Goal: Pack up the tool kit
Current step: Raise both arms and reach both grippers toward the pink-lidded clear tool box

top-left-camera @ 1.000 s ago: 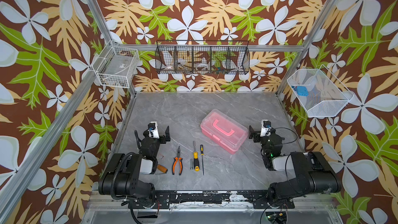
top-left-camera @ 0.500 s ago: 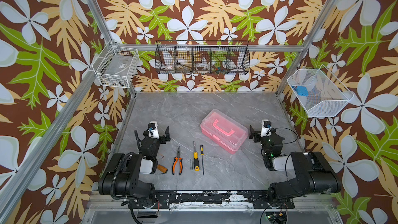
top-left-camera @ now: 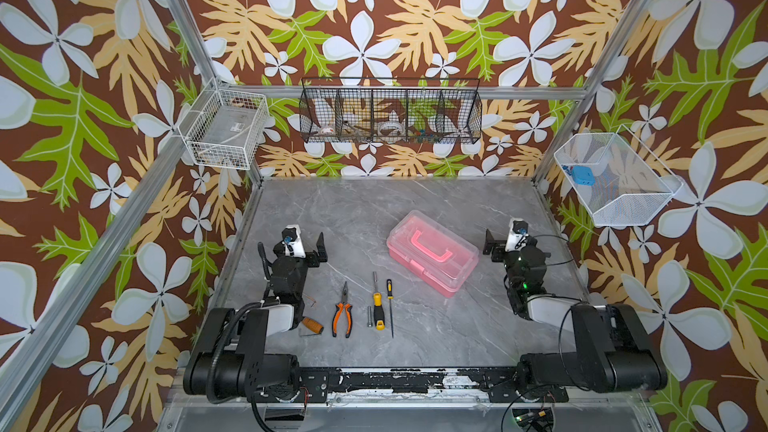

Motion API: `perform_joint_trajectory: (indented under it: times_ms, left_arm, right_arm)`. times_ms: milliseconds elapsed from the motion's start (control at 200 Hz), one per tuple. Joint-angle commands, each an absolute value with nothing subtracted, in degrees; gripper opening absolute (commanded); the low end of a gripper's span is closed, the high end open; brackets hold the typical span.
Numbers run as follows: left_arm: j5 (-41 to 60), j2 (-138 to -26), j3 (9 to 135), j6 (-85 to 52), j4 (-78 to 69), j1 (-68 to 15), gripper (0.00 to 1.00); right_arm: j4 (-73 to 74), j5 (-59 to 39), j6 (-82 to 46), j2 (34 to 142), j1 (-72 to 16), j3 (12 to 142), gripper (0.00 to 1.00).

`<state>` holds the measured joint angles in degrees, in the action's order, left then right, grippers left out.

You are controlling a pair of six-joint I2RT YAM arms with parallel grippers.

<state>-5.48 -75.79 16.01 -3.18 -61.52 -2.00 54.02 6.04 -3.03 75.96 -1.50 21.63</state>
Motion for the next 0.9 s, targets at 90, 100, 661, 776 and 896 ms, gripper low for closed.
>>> perform_joint_trajectory:
  times_ms: [90, 100, 661, 776, 896]
  left_arm:
    - [-21.08, -68.59, 21.74, -17.14, -44.60, -2.89, 1.00]
    - [-21.99, -68.14, 22.31, -18.30, -43.23, -2.90, 1.00]
    - [-3.73, -61.87, 45.55, -39.37, 2.54, -3.08, 0.93]
    - [6.82, -61.28, 43.27, -42.29, 1.53, -3.21, 0.80]
    - [13.24, -59.76, 41.01, -44.06, 0.51, -5.19, 0.74]
  right_arm:
    - [28.53, 18.03, -9.18, 67.38, -3.70, 29.81, 1.00]
    - [27.43, 18.06, -9.15, 67.03, -3.87, 30.22, 1.00]
    - [-5.18, 4.51, -14.12, 59.99, -11.59, 47.11, 1.00]
    - [-8.96, -0.78, -14.63, 62.78, -11.68, 49.47, 0.88]
    - [-12.00, -6.79, -15.18, 66.14, -11.69, 50.96, 0.75]
